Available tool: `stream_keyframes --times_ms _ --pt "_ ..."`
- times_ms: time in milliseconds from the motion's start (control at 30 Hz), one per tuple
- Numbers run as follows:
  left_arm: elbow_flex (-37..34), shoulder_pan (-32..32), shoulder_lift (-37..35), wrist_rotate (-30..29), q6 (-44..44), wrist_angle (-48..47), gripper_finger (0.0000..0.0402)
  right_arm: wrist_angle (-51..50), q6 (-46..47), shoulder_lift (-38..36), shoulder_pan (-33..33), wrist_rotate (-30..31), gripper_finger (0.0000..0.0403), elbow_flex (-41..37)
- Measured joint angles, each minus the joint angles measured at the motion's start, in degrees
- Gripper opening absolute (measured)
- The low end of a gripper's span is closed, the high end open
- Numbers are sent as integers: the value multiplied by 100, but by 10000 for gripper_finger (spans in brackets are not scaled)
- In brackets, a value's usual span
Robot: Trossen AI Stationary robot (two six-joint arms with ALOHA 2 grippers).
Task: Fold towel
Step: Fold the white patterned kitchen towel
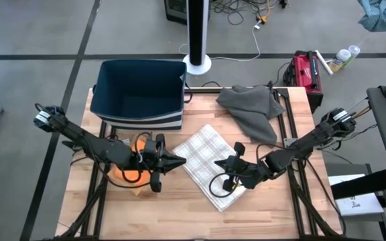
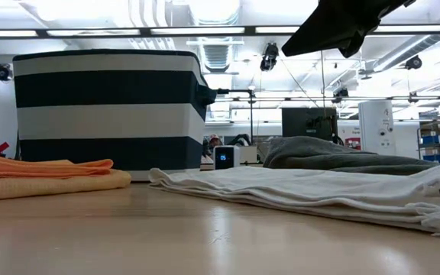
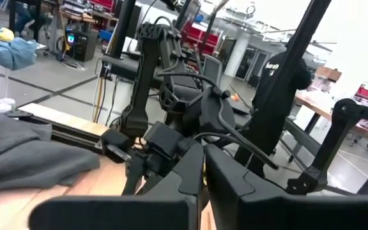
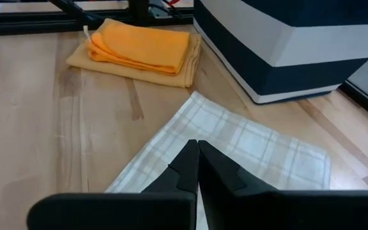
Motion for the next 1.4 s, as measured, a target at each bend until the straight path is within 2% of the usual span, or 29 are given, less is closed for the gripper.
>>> stream_keyframes --times_ms 400,1400 --pt "-4 -2 1 0 0 -7 23 3 32 0 -30 4 2 0" --pt "-11 -2 1 2 0 -104 22 1 35 0 -251 -17 2 0"
